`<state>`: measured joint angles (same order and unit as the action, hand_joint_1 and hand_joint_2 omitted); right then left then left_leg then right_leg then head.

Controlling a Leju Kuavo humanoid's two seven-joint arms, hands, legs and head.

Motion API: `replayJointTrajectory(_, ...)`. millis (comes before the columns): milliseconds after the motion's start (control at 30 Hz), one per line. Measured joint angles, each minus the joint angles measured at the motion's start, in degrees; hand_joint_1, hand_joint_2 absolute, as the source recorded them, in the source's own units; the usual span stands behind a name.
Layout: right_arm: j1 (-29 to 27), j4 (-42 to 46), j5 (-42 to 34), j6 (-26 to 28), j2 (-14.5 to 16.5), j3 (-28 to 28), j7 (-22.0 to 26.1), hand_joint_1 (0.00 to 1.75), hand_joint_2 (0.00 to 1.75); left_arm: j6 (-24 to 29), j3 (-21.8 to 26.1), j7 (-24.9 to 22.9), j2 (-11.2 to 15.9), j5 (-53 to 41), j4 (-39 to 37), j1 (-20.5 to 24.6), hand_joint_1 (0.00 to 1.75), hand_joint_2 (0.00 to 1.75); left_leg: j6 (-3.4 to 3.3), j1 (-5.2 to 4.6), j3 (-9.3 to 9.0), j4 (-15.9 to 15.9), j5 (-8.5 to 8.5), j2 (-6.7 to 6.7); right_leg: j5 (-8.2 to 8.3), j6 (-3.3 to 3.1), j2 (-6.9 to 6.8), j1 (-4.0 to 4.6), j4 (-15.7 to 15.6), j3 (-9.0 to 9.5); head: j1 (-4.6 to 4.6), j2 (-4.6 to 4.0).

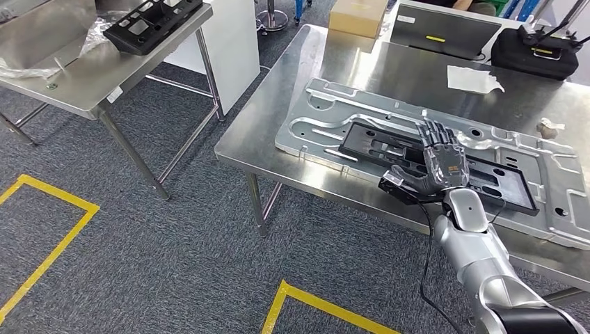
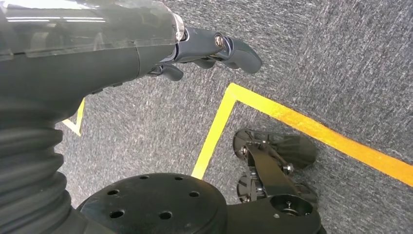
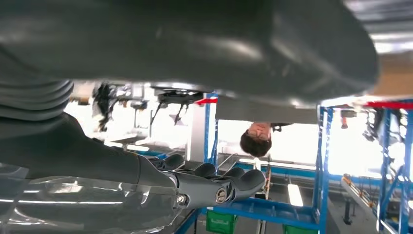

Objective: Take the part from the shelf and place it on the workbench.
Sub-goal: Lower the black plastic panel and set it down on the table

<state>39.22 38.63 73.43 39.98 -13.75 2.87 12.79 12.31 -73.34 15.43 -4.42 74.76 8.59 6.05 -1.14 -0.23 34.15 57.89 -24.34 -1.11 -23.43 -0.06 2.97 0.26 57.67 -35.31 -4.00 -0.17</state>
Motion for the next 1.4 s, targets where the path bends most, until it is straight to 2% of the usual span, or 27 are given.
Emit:
replayJointTrajectory(100,2.4,0.7,-15.4,-5.4,-0.3,-1.1,5.8,0.00,0.00,-1.1,0.0,0.2,0.0,0.3,0.0,-0.1,0.00,1.75,-0.01,-0.01,-0.01,0.0,0.01,-0.01,0.00,0.00,-0.01,-0.01,0.0,-0.01,0.00,0.00)
replayJointTrajectory(267,6.4,4.4,-35.3,-16.9,-2.4,-1.3,9.0,0.00,0.00,-1.8,-0.1,1.0,0.0,0.7,0.0,-0.3,0.00,1.75,-0.03,-0.03,-0.01,0.0,0.02,-0.03,0.00,0.01,-0.04,-0.03,0.0,0.00,0.01,0.00)
replayJointTrajectory(367,8.7,8.8,-49.8,-24.5,-5.2,-1.1,8.5,0.00,0.00,-1.9,-0.1,2.3,0.0,1.5,0.0,-0.4,0.00,1.75,-0.08,-0.10,0.02,0.0,0.05,-0.17,-0.01,0.03,-0.20,-0.05,0.0,-0.02,0.01,0.00)
replayJointTrajectory(433,10.4,12.8,-56.8,-27.1,-7.7,-0.9,6.8,0.00,0.00,-1.9,-0.1,3.0,0.2,2.0,0.0,-0.5,0.00,1.75,-0.08,-0.10,0.05,0.0,0.05,-0.24,-0.03,0.04,-0.29,-0.06,0.0,-0.01,0.00,0.00)
replayJointTrajectory(500,11.1,17.0,-61.1,-28.0,-9.9,-0.7,5.3,0.00,0.00,-1.8,-0.1,3.4,0.3,2.1,0.0,-0.6,0.00,1.75,-0.09,-0.08,0.05,0.0,0.03,-0.25,-0.05,0.05,-0.30,-0.06,0.0,0.00,0.00,0.00)
replayJointTrajectory(600,10.3,22.5,-63.2,-27.8,-12.0,-0.7,4.3,0.00,0.00,-1.9,-0.1,3.5,0.4,1.9,0.0,-0.5,0.00,1.75,-0.08,-0.08,0.04,0.0,-0.03,-0.22,-0.07,0.06,-0.24,-0.05,0.0,-0.01,0.00,0.00)
replayJointTrajectory(733,7.9,26.4,-63.1,-26.4,-13.4,-0.8,4.1,0.00,0.00,-2.1,-0.1,3.5,0.4,1.5,0.0,-0.2,0.00,1.75,-0.08,-0.07,0.00,0.0,-0.04,-0.21,-0.09,0.07,-0.24,-0.02,0.0,0.00,0.00,0.00)
replayJointTrajectory(833,3.6,29.5,-63.0,-25.4,-13.9,-1.5,4.8,0.00,0.00,-2.3,-0.1,4.0,0.3,1.6,0.0,-0.2,0.00,1.75,-0.08,-0.05,-0.01,0.0,-0.04,-0.25,-0.10,0.07,-0.28,0.02,0.0,0.04,0.01,0.01)
replayJointTrajectory(967,-3.6,34.1,-62.1,-25.3,-14.0,-4.2,5.5,0.00,0.00,-2.2,-0.1,5.9,0.2,2.5,0.0,-0.2,0.00,0.00,-0.11,-0.05,0.00,0.0,-0.07,-0.25,-0.12,0.08,-0.28,0.03,0.0,0.04,0.00,0.00)
replayJointTrajectory(1167,-10.1,38.7,-60.9,-26.7,-14.1,-7.9,4.8,0.00,0.00,-2.9,-0.1,7.2,0.2,2.9,0.0,-0.2,0.00,0.00,-0.36,-0.18,0.05,0.2,-0.28,-0.22,-0.17,0.20,-0.21,-0.14,-0.1,0.04,0.00,0.00)
replayJointTrajectory(1267,-10.7,39.3,-60.8,-27.8,-14.6,-9.2,4.3,0.00,0.00,-3.0,0.0,7.2,0.2,3.1,0.0,-0.2,0.00,0.00,-0.77,-0.39,0.04,0.4,-0.46,-0.19,-0.22,0.59,-0.09,-0.34,-0.1,0.10,0.01,0.00)
replayJointTrajectory(1333,-11.2,39.9,-61.0,-28.2,-15.4,-10.2,4.3,0.00,0.00,-3.1,0.0,7.3,0.0,3.3,0.0,-0.2,0.00,0.00,-1.05,-0.25,-0.19,-0.1,0.02,-0.11,-0.07,0.94,-0.02,-0.32,-0.2,0.22,0.01,0.01)
replayJointTrajectory(1400,-12.0,40.8,-61.4,-28.5,-16.3,-11.4,4.3,0.00,0.00,-3.2,0.0,7.3,-0.2,3.3,0.0,-0.2,0.00,0.00,-1.37,0.11,-0.65,-1.2,0.90,0.14,-1.39,1.41,-0.62,-0.31,1.0,-0.18,0.01,0.01)
